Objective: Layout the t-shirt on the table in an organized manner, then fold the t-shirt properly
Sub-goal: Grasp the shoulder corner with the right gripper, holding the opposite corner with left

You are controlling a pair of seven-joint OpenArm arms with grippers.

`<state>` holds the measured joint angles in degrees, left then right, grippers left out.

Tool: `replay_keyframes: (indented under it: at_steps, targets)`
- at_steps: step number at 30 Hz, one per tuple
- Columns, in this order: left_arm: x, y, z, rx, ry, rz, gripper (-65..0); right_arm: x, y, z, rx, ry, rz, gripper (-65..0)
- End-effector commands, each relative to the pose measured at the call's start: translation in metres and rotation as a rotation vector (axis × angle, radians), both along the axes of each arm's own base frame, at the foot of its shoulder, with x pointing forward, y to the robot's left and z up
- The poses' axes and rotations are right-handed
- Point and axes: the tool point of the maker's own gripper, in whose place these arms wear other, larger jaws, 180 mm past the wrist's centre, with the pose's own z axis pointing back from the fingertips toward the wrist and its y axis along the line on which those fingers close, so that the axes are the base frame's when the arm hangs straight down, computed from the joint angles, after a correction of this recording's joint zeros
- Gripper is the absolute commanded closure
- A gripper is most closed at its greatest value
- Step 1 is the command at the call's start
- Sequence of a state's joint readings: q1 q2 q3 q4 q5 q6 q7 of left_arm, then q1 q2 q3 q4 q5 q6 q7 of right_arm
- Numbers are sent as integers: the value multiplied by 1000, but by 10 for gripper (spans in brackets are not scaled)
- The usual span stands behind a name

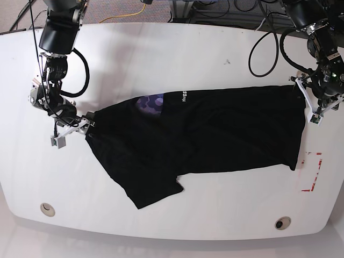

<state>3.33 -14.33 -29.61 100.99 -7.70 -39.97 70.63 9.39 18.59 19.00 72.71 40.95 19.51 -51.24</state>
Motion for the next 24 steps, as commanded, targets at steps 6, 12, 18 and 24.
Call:
replay_keyframes:
  at_steps: [6,12,18,24]
  targets:
    - [7,5,12,19,-41,-6,-428,13,-8,21,-13,-65,-2,-98]
    - [8,4,12,19,-41,-8,-428,11,-8,18,-13,-58,-2,-116]
    - [8,4,13,19,-42,-8,-428,7,-7,22,-27,-71,5,-116]
    - [9,4,13,19,-44,-8,-428,0,-5,31,-55,-91,22,-119]
